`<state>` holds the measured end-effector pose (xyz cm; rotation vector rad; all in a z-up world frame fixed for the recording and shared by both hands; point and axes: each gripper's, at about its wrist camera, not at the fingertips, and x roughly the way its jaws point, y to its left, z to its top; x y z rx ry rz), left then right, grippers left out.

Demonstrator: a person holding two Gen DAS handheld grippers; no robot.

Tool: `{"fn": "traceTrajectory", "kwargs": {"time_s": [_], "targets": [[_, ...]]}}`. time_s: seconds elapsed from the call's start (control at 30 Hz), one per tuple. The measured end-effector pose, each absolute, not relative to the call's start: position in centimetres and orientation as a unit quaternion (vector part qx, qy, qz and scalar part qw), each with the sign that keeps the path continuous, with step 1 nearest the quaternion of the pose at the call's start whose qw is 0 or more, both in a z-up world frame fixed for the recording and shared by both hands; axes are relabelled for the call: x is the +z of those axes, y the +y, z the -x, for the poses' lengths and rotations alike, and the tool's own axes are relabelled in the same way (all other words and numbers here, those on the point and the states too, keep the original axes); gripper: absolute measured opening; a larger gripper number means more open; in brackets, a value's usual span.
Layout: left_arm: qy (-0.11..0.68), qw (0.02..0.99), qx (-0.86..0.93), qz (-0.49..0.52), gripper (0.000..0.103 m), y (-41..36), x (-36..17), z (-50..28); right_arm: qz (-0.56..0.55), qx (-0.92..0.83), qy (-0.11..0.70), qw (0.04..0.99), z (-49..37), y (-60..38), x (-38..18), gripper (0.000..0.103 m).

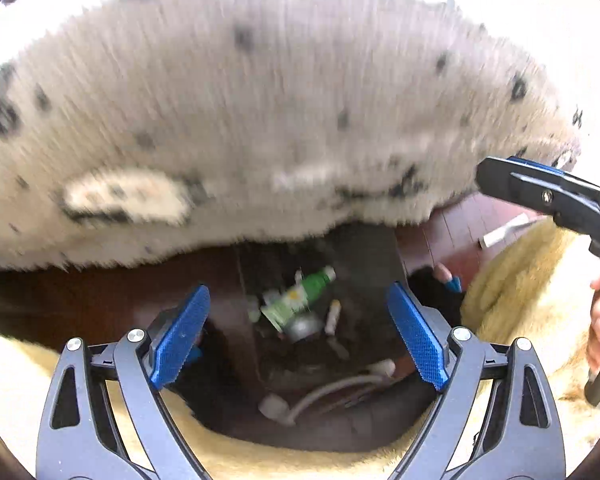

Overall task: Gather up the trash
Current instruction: 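Lower the lip balm and pink tin over the bin and open both grippers, then move both tools back over the bed toward the tape roll, then grasp the white tape roll with right gripper while left gripper grasps blue plastic wrap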

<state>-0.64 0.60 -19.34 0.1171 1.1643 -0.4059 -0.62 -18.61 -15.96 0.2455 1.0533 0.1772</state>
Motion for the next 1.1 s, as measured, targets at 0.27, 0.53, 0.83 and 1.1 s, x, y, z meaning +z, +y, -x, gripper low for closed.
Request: {"fn": "traceTrajectory", "kwargs": {"time_s": [0.27, 0.53, 0.83, 1.1], "targets": [[0.460, 0.869, -0.172, -0.054, 0.086, 2.4, -11.6, -1.1, -0.065, 0.051, 0.423, 0.902, -0.7, -20.9, -9.0, 0.087], [0.406, 0.902, -0.138, -0.054, 0.089, 3.7, -7.0, -5.5, -0.010, 0.038, 0.389, 0.921, -4.6, -22.0, -4.9, 0.087], [0.403, 0.907, -0.108, -0.053, 0.088, 4.0, -6.1, -13.5, -0.009, 0.041, 0.400, 0.916, -13.0, -21.6, -4.7, 0.087], [0.413, 0.902, -0.112, -0.061, 0.088, 1.8, -7.0, -18.8, -0.041, 0.053, 0.419, 0.906, -20.7, -19.6, -6.3, 0.087]]}}
